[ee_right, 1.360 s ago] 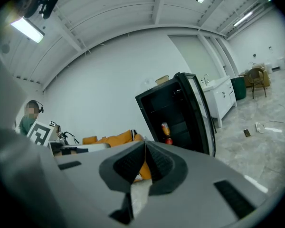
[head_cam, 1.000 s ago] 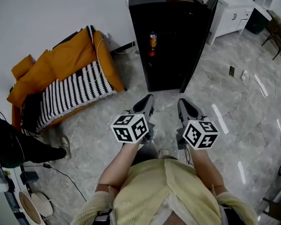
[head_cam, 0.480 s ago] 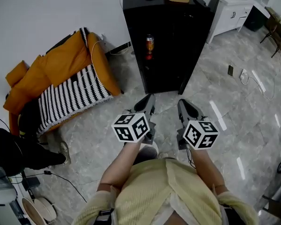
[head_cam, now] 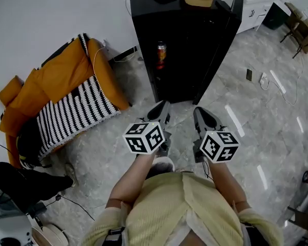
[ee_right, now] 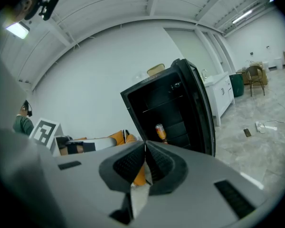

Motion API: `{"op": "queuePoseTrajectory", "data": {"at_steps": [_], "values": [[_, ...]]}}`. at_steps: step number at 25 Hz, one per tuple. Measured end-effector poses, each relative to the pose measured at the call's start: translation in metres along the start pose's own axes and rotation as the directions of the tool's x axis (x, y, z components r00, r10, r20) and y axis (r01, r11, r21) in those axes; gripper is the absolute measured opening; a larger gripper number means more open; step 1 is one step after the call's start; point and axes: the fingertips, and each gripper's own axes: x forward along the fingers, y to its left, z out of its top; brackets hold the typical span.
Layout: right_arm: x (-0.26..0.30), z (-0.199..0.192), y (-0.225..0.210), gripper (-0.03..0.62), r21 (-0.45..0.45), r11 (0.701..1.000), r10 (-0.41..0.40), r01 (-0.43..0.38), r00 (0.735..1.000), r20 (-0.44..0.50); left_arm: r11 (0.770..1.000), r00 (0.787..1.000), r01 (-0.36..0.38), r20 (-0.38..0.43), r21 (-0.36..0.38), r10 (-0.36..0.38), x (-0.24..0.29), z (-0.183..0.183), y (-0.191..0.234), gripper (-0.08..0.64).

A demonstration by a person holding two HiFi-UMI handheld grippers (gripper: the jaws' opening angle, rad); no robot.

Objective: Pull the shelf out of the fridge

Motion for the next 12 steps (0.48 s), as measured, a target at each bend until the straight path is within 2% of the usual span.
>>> {"op": "queuePoseTrajectory", "data": {"at_steps": [6,12], "values": [[0.026,0.01,0.006,0.031,-0.001,1.0,-0.018,0.018,1.0,0.016,1.0,1.0,0.026,-0.003,0.007,-0.026,0.018,0.019,0.019,0.026],[0.057,0.014,0.008,0.031,0.002,0.999,-0.049,0.049,0.999,-0.008,0.999,0.999,0.047,-0.02,0.007,-0.046,0.034,0.033,0.037,0.026]]}}
